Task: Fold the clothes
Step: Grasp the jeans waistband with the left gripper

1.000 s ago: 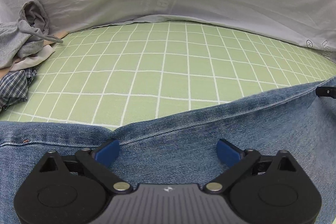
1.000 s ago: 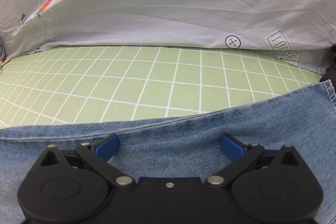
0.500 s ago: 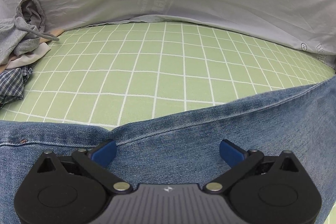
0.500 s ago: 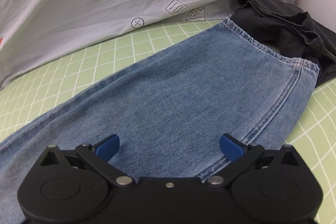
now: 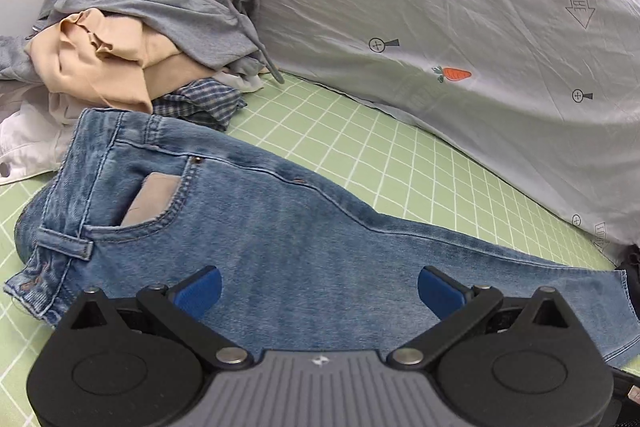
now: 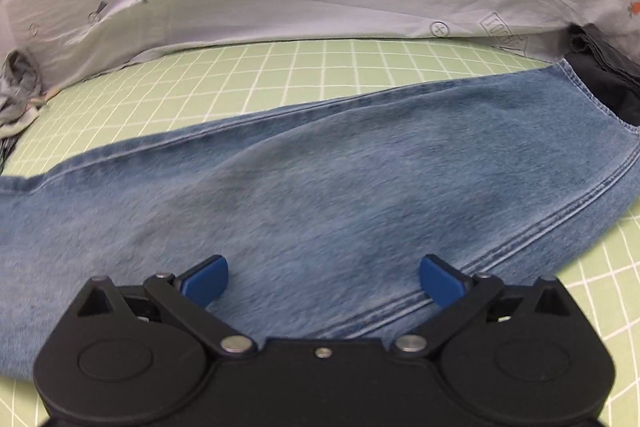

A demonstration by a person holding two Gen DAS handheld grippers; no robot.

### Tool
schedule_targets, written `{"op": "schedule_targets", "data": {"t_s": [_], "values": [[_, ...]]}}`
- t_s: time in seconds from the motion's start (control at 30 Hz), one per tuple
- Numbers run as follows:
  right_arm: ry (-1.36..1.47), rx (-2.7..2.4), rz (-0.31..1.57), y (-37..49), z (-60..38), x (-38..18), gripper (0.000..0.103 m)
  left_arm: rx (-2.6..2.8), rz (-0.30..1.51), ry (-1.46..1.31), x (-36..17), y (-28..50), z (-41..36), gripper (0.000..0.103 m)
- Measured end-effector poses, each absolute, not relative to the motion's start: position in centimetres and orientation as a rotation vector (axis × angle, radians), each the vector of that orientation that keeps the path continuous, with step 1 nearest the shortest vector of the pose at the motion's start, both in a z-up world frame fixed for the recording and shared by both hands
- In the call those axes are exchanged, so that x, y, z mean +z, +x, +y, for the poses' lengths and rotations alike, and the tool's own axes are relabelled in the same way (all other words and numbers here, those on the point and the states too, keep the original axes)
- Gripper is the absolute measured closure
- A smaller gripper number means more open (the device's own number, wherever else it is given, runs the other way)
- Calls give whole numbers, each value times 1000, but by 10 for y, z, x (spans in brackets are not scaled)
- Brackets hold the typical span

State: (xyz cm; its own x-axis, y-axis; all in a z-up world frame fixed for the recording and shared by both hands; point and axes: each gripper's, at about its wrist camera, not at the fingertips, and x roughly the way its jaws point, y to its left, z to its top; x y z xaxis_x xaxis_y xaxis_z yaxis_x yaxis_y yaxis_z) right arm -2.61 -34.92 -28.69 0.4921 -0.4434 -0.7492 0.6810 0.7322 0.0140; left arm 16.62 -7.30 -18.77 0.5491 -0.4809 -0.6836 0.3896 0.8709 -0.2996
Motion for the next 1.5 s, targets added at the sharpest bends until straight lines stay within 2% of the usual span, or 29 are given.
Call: {"op": "schedule_targets", "data": {"t_s": [0.23, 0.6, 1.1, 1.3, 1.5], "values": [[323, -737, 797, -21, -314, -293, 0, -586, 864, -138, -193, 163, -35, 0], [362, -935, 614, -35, -281, -309, 0, -737, 884, -124, -194, 158, 16, 0], [362, -948, 605, -34, -279, -310, 0, -603, 1038, -439, -240, 209, 70, 0], [362, -949, 605, -34, -279, -310, 0, -561, 1027, -595, -252, 232, 75, 0], [362, -951, 603, -35, -279, -310, 0, -548, 1009, -595, -255, 244, 67, 1]]}}
